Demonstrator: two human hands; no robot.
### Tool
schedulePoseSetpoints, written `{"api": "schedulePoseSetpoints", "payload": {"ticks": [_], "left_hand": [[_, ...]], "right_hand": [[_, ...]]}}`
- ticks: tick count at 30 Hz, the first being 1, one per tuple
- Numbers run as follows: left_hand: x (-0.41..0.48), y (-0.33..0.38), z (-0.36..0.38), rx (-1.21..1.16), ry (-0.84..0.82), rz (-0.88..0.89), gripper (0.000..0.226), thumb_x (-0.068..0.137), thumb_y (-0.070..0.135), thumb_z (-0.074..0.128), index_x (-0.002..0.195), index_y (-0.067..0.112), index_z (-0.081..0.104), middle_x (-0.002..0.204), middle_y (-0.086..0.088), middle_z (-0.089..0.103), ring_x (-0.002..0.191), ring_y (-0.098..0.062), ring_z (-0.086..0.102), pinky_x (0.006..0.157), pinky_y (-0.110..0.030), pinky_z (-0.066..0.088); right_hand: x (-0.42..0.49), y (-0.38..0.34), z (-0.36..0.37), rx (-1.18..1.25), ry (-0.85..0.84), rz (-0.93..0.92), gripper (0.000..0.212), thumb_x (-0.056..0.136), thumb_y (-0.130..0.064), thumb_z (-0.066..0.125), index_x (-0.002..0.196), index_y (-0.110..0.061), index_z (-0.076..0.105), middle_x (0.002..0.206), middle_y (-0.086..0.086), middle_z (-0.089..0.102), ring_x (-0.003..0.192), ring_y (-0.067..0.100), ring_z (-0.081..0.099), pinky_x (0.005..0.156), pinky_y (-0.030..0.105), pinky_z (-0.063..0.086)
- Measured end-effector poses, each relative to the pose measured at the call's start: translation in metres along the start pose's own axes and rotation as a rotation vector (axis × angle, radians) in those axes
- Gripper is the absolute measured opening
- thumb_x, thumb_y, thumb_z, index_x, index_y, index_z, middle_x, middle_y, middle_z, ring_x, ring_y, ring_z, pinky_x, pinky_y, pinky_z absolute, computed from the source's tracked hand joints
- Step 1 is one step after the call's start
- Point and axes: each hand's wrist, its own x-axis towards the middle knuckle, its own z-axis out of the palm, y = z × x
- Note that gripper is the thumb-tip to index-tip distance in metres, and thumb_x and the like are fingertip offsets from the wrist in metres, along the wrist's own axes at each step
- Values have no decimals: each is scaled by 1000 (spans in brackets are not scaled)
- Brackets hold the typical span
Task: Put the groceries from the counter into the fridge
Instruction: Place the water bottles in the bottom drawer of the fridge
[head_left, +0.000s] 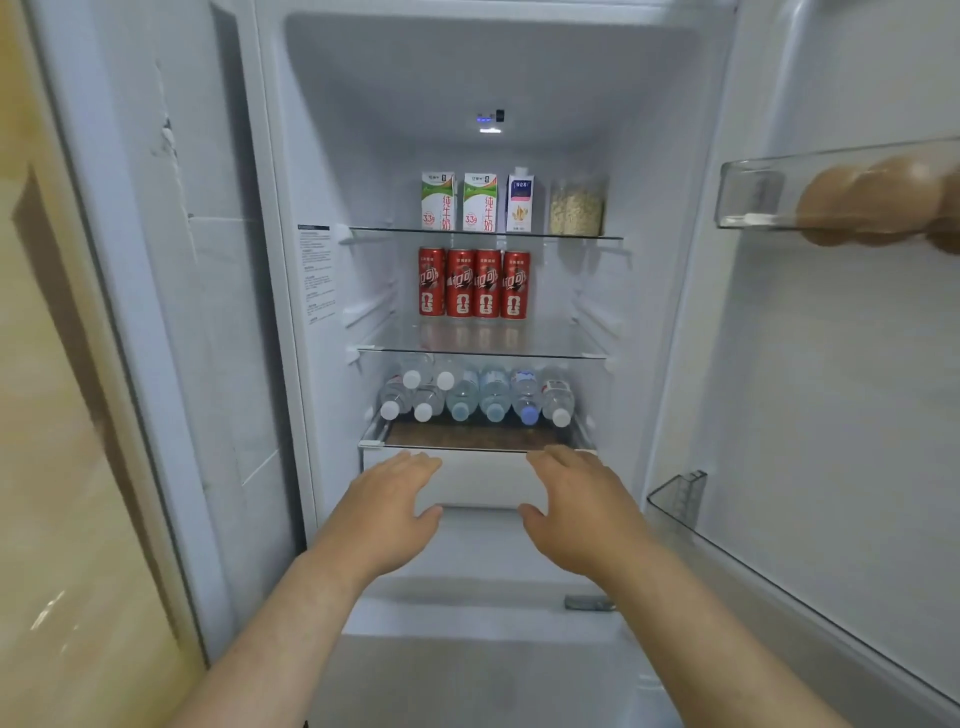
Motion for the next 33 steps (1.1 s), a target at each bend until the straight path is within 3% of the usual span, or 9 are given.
{"api": "schedulePoseSetpoints", "payload": {"ticks": [4, 12, 18, 21, 26, 30, 33], "left_hand": [[-26, 16, -15, 11, 6, 0, 55, 97, 36, 52, 149, 25, 37, 153, 10, 38, 143, -11, 29, 115, -26, 21], [-54, 41, -27, 30, 0, 58, 55, 97, 38, 52, 149, 28, 36, 153, 12, 37, 142, -9, 29, 115, -25, 22], [-56, 63, -16, 28, -40, 188, 51, 97, 35, 51, 146, 27, 41, 150, 12, 42, 138, -10, 36, 112, -24, 25], [-56, 78, -3, 8, -88, 285, 46, 98, 35, 49, 144, 29, 45, 147, 12, 45, 136, -11, 39, 110, -25, 29], [-53, 105, 17, -40, -186, 432, 47, 96, 38, 50, 142, 30, 48, 146, 15, 46, 136, -9, 40, 109, -23, 29], [-52, 128, 32, -96, -247, 517, 48, 89, 42, 47, 133, 30, 57, 135, 13, 57, 125, -14, 52, 101, -28, 40], [-58, 143, 43, -136, -284, 580, 45, 95, 38, 53, 139, 31, 51, 141, 15, 51, 130, -11, 46, 105, -26, 37]], "right_hand": [[-27, 1, -14, -6, 17, 0, 51, 96, -39, 49, 143, -20, 42, 143, -3, 47, 130, 23, 42, 106, 35, 39], [-77, 9, -29, 8, 42, 43, 44, 96, -36, 47, 138, -22, 47, 125, -3, 60, 114, 23, 53, 93, 36, 47], [-120, 15, -38, -13, 47, 124, 46, 97, -39, 47, 139, -20, 48, 130, 0, 58, 119, 24, 51, 96, 37, 46], [-146, 21, -44, -30, 23, 192, 48, 99, -41, 45, 143, -23, 44, 132, 0, 57, 121, 24, 51, 96, 36, 46], [-192, 31, -54, -104, -36, 359, 37, 98, -40, 42, 128, -21, 53, 113, 2, 64, 106, 26, 58, 84, 37, 50], [-228, 33, -62, -157, -50, 492, 36, 98, -40, 41, 128, -23, 51, 116, 0, 63, 106, 26, 58, 83, 38, 52], [-254, 31, -65, -192, -55, 574, 36, 97, -41, 43, 126, -21, 53, 115, 1, 65, 104, 27, 59, 83, 40, 52]]}}
